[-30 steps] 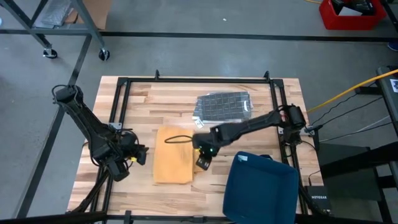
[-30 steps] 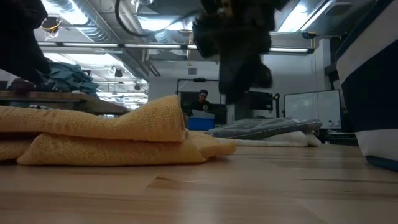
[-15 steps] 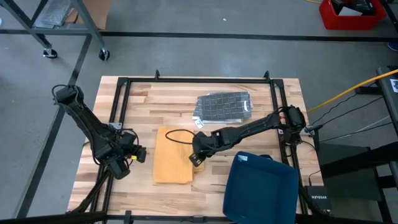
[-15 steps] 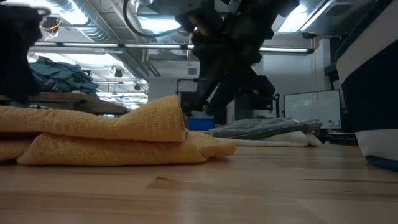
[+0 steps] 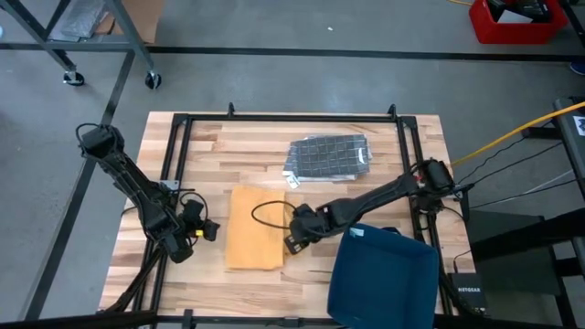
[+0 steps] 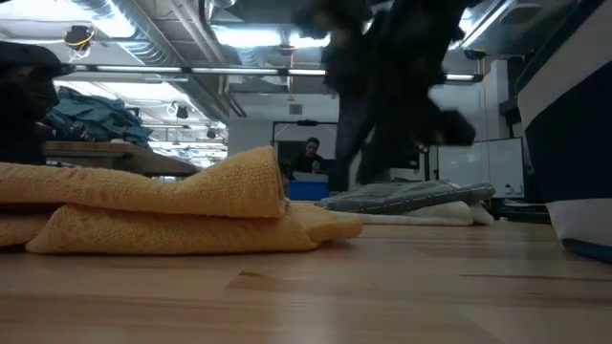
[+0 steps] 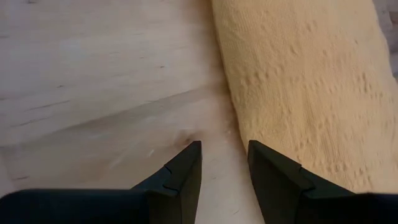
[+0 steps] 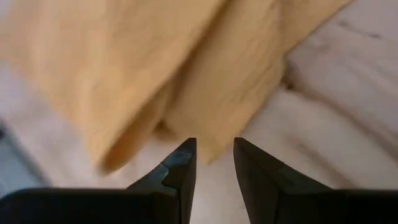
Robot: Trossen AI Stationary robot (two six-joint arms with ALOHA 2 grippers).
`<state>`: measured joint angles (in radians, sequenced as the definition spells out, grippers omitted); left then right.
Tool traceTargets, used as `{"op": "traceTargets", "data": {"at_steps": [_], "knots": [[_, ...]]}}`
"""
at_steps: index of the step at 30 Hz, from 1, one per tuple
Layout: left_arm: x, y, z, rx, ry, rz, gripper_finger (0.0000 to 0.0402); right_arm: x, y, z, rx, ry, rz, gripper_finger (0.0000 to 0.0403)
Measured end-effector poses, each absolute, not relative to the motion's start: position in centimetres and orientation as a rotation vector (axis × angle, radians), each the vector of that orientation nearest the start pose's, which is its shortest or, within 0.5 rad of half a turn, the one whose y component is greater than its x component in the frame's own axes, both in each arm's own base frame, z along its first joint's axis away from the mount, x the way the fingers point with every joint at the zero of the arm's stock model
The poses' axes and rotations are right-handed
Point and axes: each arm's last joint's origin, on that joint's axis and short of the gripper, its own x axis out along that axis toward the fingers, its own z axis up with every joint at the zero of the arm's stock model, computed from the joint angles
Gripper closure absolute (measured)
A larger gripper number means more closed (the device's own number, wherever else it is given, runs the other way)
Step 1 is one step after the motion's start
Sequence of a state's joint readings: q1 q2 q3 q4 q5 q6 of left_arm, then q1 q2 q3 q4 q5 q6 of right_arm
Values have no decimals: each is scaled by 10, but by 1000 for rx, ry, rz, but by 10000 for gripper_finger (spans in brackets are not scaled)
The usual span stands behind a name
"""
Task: Fold towel
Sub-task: Stack the yellow kitchen towel onto the gray kitchen towel
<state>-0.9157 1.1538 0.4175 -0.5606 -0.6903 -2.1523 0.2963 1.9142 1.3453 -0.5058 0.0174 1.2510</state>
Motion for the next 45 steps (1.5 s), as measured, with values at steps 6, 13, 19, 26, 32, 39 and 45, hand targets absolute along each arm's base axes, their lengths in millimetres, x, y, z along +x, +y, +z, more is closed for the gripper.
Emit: {"op": "traceTargets", "data": {"at_steps": [6,13,19,26,32,39,45], "knots": [[112,-115,138,-1038,616,697,279,351,112,252,869,844,-406,292],[111,-115,138,-1022,620,695,279,290,80,333,627,594,-506,292],[112,-115,138,-1011,623,690,279,263,64,315,554,660,-643,292],[112,-115,138,-1013,623,690,279,266,58,216,904,589,-449,292],[112,-115,138,-1015,621,692,279,279,56,194,1073,239,-202,292],[121,-113,140,-1054,592,693,279,295,61,183,1065,272,-202,292],[129,-109,141,-1057,571,695,279,309,66,171,1156,336,-211,292]]}}
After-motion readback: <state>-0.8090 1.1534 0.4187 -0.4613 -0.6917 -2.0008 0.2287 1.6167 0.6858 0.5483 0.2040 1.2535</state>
